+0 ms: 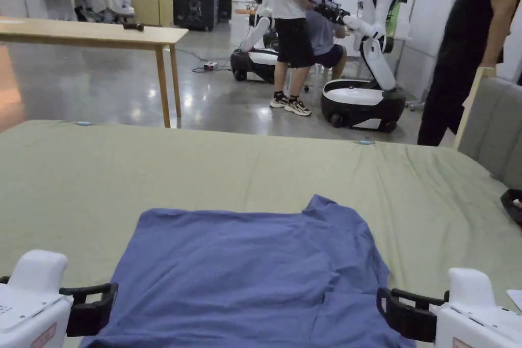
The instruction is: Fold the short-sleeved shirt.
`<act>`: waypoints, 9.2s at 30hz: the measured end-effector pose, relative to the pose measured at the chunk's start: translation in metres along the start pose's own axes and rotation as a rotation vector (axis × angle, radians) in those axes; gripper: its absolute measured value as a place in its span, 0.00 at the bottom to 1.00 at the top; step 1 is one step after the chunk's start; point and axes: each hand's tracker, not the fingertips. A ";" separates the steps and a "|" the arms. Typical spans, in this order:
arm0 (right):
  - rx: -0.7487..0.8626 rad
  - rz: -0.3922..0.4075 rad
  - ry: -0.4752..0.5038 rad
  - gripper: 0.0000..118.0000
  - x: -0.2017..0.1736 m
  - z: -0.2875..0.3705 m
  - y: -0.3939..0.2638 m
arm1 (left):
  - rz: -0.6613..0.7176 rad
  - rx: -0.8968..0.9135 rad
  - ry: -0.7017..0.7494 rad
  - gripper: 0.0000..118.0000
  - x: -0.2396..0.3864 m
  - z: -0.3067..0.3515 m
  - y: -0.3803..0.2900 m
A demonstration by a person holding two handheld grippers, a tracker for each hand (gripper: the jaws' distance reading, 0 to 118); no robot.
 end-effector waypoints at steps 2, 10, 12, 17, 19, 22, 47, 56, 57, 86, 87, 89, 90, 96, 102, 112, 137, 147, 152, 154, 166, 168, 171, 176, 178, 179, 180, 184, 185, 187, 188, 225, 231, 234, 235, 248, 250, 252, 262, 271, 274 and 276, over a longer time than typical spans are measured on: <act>0.073 -0.018 0.011 0.95 -0.016 0.018 0.000 | 0.015 0.129 0.012 0.86 0.016 0.029 0.002; 0.145 0.110 -0.045 0.00 -0.048 0.019 -0.035 | -0.023 -0.011 0.115 0.00 0.023 0.028 -0.043; 0.093 0.080 0.018 0.00 -0.042 0.014 -0.041 | 0.039 -0.057 0.040 0.00 0.006 0.022 -0.049; 0.003 0.045 0.025 0.00 -0.034 -0.001 -0.059 | 0.098 -0.222 0.032 0.00 -0.033 -0.010 -0.079; -0.045 0.051 0.011 0.00 -0.028 -0.010 -0.068 | 0.085 -0.295 -0.024 0.13 -0.040 -0.027 -0.091; -0.114 -0.013 0.007 0.00 -0.018 -0.018 -0.075 | 0.018 -0.342 -0.002 0.97 -0.035 -0.045 -0.102; -0.450 -0.040 -0.101 0.05 0.026 -0.080 -0.070 | 0.105 -0.394 -0.062 0.04 -0.021 -0.084 -0.079; -0.202 -0.144 -0.044 0.05 0.032 -0.041 0.007 | 0.009 -0.275 -0.022 0.03 -0.009 -0.063 0.001; -0.171 -0.118 -0.046 0.05 0.028 -0.043 0.026 | -0.004 -0.250 -0.019 0.03 -0.007 -0.070 0.015; -0.003 0.045 0.002 0.51 -0.027 -0.083 0.002 | 0.091 -0.052 -0.001 0.64 0.011 -0.082 -0.018; 0.029 0.037 0.013 0.08 -0.031 -0.076 -0.005 | 0.097 -0.057 0.004 0.25 0.014 -0.077 -0.025; 0.034 0.087 -0.076 0.02 -0.041 -0.071 -0.016 | 0.092 -0.125 0.031 0.03 0.018 -0.078 -0.039; 0.041 0.100 -0.095 0.02 -0.043 -0.069 -0.020 | 0.104 -0.149 -0.003 0.03 0.014 -0.086 -0.042; -0.054 0.090 -0.020 0.02 -0.039 -0.076 -0.027 | 0.142 -0.278 0.005 0.03 -0.012 -0.135 -0.045; -0.132 0.057 -0.060 0.02 -0.023 -0.086 -0.032 | 0.133 -0.352 0.073 0.88 -0.026 -0.197 -0.038; -0.298 -0.030 -0.204 0.66 0.031 -0.142 -0.027 | 0.124 -0.470 0.069 0.11 -0.007 -0.261 -0.045; -0.296 -0.034 -0.003 0.10 0.038 -0.091 0.031 | 0.016 -0.242 0.030 0.04 -0.005 -0.116 0.029; -0.481 -0.144 -0.106 0.43 0.038 -0.093 -0.076 | 0.148 -0.393 -0.054 0.25 -0.014 -0.094 -0.069; -0.247 -0.102 -0.065 0.97 0.019 -0.065 -0.044 | 0.240 -0.065 0.009 0.96 -0.022 -0.051 -0.045; -0.142 -0.071 -0.040 0.97 0.007 -0.059 -0.021 | 0.156 -0.046 0.011 0.96 -0.015 -0.048 -0.024; 0.051 0.030 0.025 0.08 -0.049 -0.078 0.019 | 0.037 -0.154 -0.029 0.00 0.015 -0.121 0.013; 0.041 0.049 0.013 0.08 -0.050 -0.084 0.017 | 0.064 -0.197 -0.012 0.00 0.005 -0.148 0.014; 0.010 0.061 0.002 0.08 -0.043 -0.095 0.014 | 0.076 -0.252 0.000 0.10 -0.014 -0.197 0.022; -0.071 0.056 -0.048 0.08 -0.025 -0.119 0.011 | -0.012 -0.364 0.012 0.97 -0.026 -0.291 0.038; -0.113 0.056 -0.072 0.08 -0.016 -0.130 0.010 | -0.022 -0.395 0.042 0.96 -0.021 -0.316 0.040; -0.137 0.055 -0.079 0.08 -0.011 -0.137 0.012 | -0.013 -0.421 0.060 0.95 -0.023 -0.332 0.039; -0.136 0.056 -0.086 0.08 -0.006 -0.143 0.013 | -0.011 -0.434 0.055 0.92 -0.023 -0.344 0.038; -0.179 0.115 -0.154 0.08 0.021 -0.188 0.029 | -0.077 -0.546 0.007 0.70 -0.006 -0.364 0.028; -0.185 0.118 -0.173 0.08 0.030 -0.203 0.035 | -0.095 -0.565 0.001 0.45 -0.001 -0.365 0.023; -0.235 0.106 -0.163 0.27 0.047 -0.237 0.049 | -0.088 -0.515 0.005 0.05 0.004 -0.353 0.021; -0.283 0.092 -0.155 0.48 0.056 -0.257 0.055 | -0.081 -0.510 0.002 0.05 0.004 -0.348 0.023; -0.347 0.012 -0.061 0.01 0.052 -0.065 -0.052 | 0.120 -0.368 -0.022 0.05 -0.034 -0.074 -0.062; -0.308 0.050 -0.125 0.39 0.035 -0.059 -0.053 | 0.160 -0.262 0.023 0.93 -0.014 -0.069 -0.060; -0.135 0.048 -0.114 0.73 0.015 -0.036 -0.026 | 0.180 -0.075 0.006 0.95 -0.005 -0.047 -0.035; -0.058 0.026 -0.072 0.74 0.004 -0.029 -0.015 | 0.158 -0.026 -0.005 0.95 0.000 -0.043 -0.025; 0.172 0.107 -0.012 0.03 -0.086 -0.040 0.014 | 0.017 0.115 0.006 0.06 0.040 -0.053 0.016; 0.176 0.114 -0.025 0.03 -0.089 -0.040 0.011 | 0.031 0.063 -0.007 0.06 0.033 -0.055 0.009; 0.170 0.123 -0.027 0.03 -0.092 -0.040 0.010 | 0.086 0.046 -0.022 0.06 0.014 -0.056 -0.002; 0.114 0.085 -0.003 0.03 -0.116 -0.043 -0.010 | 0.601 -0.254 -0.280 0.99 -0.104 -0.087 -0.093; 0.074 0.064 -0.001 0.03 -0.130 -0.046 -0.020 | 1.264 -0.287 -0.778 0.95 -0.116 -0.164 -0.168; 0.072 0.056 0.002 0.03 -0.134 -0.046 -0.017 | 1.187 -0.335 -0.771 0.90 -0.099 -0.182 -0.159; 0.073 0.059 0.003 0.03 -0.137 -0.046 -0.015 | 1.128 -0.427 -0.675 0.30 -0.087 -0.193 -0.158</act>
